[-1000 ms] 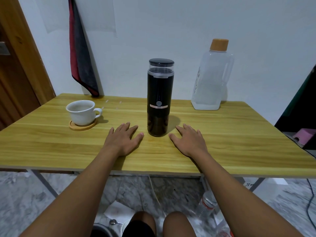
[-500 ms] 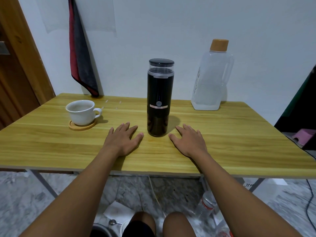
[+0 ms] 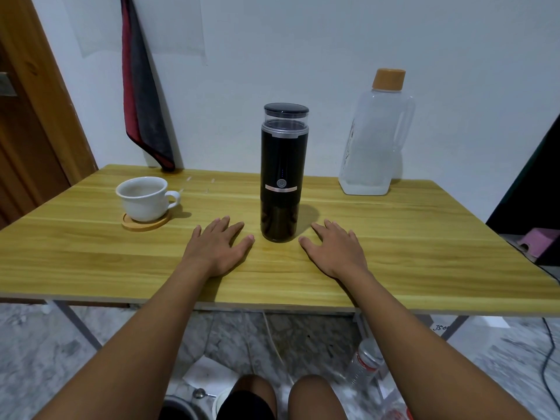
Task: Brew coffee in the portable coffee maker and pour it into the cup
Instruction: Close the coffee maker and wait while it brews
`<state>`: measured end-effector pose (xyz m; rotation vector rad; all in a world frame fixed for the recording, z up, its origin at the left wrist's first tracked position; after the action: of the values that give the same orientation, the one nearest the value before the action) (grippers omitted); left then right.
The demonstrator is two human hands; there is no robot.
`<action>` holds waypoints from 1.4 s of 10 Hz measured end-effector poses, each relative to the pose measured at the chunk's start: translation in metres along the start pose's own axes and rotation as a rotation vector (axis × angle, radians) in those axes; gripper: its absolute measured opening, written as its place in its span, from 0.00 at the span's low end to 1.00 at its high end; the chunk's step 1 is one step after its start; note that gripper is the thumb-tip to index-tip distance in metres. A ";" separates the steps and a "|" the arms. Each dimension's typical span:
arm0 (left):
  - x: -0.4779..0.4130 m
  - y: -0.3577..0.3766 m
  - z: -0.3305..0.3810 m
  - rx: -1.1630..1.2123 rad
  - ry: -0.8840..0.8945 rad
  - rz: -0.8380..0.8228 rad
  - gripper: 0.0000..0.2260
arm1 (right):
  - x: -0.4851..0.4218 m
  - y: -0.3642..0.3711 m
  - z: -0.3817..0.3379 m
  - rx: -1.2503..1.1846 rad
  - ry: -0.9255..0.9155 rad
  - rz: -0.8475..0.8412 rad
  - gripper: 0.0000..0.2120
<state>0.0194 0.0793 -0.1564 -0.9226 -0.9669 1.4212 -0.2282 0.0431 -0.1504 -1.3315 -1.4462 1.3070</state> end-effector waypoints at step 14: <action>-0.002 0.001 0.000 -0.001 0.005 -0.004 0.30 | 0.001 -0.002 0.000 -0.001 -0.006 -0.004 0.32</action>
<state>0.0191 0.0777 -0.1568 -0.9240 -0.9661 1.4146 -0.2287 0.0446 -0.1487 -1.3256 -1.4536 1.3091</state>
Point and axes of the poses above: each hand's wrist, its own x-axis away from the middle knuckle, its own y-axis out of the palm, z = x × y, the point moved 6 cm from there along -x, towards the middle knuckle, and after that the axes turned 7 degrees about x, right-handed, at the moved point
